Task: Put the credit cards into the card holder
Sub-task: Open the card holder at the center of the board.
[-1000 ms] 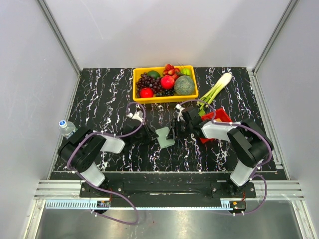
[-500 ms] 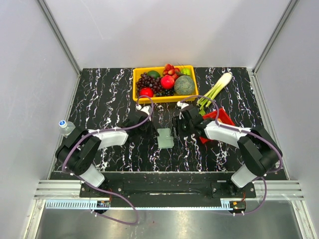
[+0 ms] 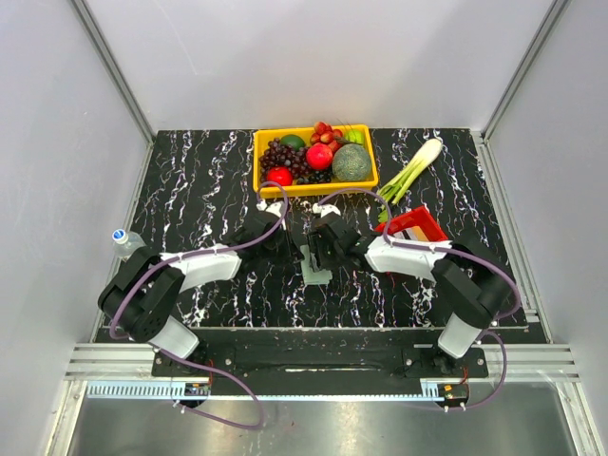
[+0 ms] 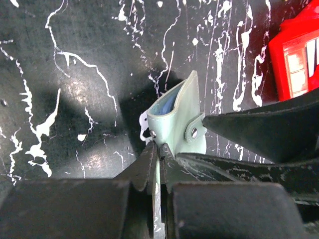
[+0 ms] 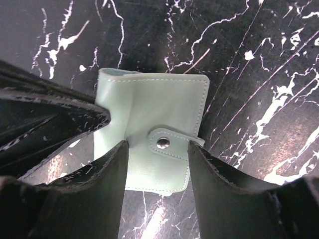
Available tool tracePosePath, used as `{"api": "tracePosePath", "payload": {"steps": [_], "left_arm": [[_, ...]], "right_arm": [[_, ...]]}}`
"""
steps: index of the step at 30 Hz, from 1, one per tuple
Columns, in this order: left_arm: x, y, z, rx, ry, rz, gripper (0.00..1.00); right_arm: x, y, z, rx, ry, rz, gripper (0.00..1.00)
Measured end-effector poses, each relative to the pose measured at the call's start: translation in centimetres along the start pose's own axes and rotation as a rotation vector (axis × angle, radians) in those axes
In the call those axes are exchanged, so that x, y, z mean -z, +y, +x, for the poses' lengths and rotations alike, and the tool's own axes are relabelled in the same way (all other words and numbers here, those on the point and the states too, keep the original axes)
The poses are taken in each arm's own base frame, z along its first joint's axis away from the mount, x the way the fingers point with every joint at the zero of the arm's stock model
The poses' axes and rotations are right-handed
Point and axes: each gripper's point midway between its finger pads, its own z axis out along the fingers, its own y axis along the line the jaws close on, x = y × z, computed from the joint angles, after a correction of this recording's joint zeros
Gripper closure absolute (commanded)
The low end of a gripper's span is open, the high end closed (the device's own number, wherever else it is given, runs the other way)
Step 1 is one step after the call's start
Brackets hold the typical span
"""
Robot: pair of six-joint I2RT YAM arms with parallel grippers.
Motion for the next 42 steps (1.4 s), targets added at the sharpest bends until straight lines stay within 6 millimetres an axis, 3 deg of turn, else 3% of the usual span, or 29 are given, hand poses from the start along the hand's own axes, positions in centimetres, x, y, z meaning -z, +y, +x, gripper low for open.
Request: {"api": "tracePosePath", "payload": {"steps": [6, 16, 18, 19, 27, 32, 35, 36, 39, 42], "left_arm": [[0.0, 0.8, 0.7, 0.015, 0.011, -0.024, 1.0], [0.0, 0.7, 0.6, 0.012, 0.009, -0.022, 1.0], [0.1, 0.6, 0.6, 0.01, 0.007, -0.019, 1.0], [0.2, 0.6, 0.6, 0.01, 0.005, -0.018, 1.0], [0.5, 0.8, 0.6, -0.002, -0.003, -0.036, 1.0], [0.6, 2.4, 1.1, -0.029, 0.004, -0.107, 1.0], [0.7, 3.4, 1.3, -0.054, 0.008, -0.15, 0.99], [0.8, 3.6, 1.3, -0.06, 0.009, -0.162, 0.9], [0.6, 3.9, 1.2, -0.072, 0.01, -0.177, 0.84], [0.3, 3.7, 0.6, -0.098, 0.004, -0.188, 0.67]], "right_arm": [[-1.0, -0.4, 0.4, -0.013, 0.006, 0.065, 0.51], [-1.4, -0.6, -0.1, -0.014, -0.005, 0.109, 0.85], [-1.5, -0.6, -0.2, -0.01, -0.008, 0.118, 0.99], [-1.6, -0.7, -0.3, -0.01, -0.01, 0.123, 1.0], [-1.6, -1.1, -0.6, -0.009, -0.022, 0.151, 1.0], [-1.2, -1.5, -0.7, -0.011, -0.031, 0.161, 1.0], [-0.1, -2.2, -1.1, -0.038, -0.05, 0.157, 0.94], [0.3, -2.8, -1.0, -0.055, -0.055, 0.163, 0.92], [0.6, -4.6, -0.3, -0.128, -0.045, 0.171, 0.92], [0.3, -6.3, 1.3, -0.171, -0.011, 0.191, 0.84]]}}
